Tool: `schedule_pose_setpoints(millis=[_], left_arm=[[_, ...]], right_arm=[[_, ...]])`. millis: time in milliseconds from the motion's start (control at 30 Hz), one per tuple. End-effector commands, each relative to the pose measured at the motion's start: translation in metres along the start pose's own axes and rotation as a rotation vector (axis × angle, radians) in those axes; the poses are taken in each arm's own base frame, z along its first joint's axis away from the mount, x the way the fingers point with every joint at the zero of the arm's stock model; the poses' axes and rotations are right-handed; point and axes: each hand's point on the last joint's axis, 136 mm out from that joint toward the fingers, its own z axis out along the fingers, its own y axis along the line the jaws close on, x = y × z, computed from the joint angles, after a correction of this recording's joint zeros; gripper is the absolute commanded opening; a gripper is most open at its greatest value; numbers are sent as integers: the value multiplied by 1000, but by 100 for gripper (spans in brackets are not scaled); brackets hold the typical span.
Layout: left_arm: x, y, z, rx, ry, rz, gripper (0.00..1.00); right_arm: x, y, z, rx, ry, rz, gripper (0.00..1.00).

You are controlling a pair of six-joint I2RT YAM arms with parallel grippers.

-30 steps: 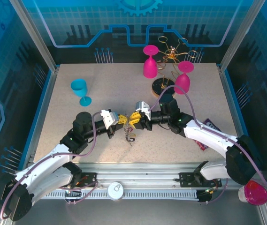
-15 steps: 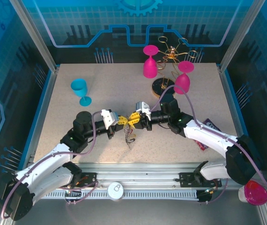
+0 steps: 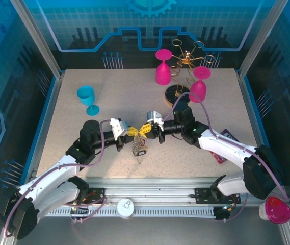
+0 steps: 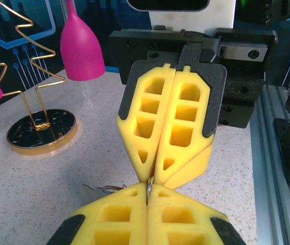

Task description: Put the keys on the keyring

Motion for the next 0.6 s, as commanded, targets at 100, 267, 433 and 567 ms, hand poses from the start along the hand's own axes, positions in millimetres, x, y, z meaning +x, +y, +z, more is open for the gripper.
schedule_pose_setpoints(millis=[100,267,433,567], left_arm=[[9,12,1,-26,164,47,6],[17,11,1,-5,242,60,13],[22,9,1,21,295,79,7],[21,6,0,45,311,87,1]], right_arm=[[-3,8,0,-32,109,-59,0],[-1,10,4,-46,187,-81,0],[-6,10,7,-61,235,-102,0],[-14,10,11,-83,250,-116,0]])
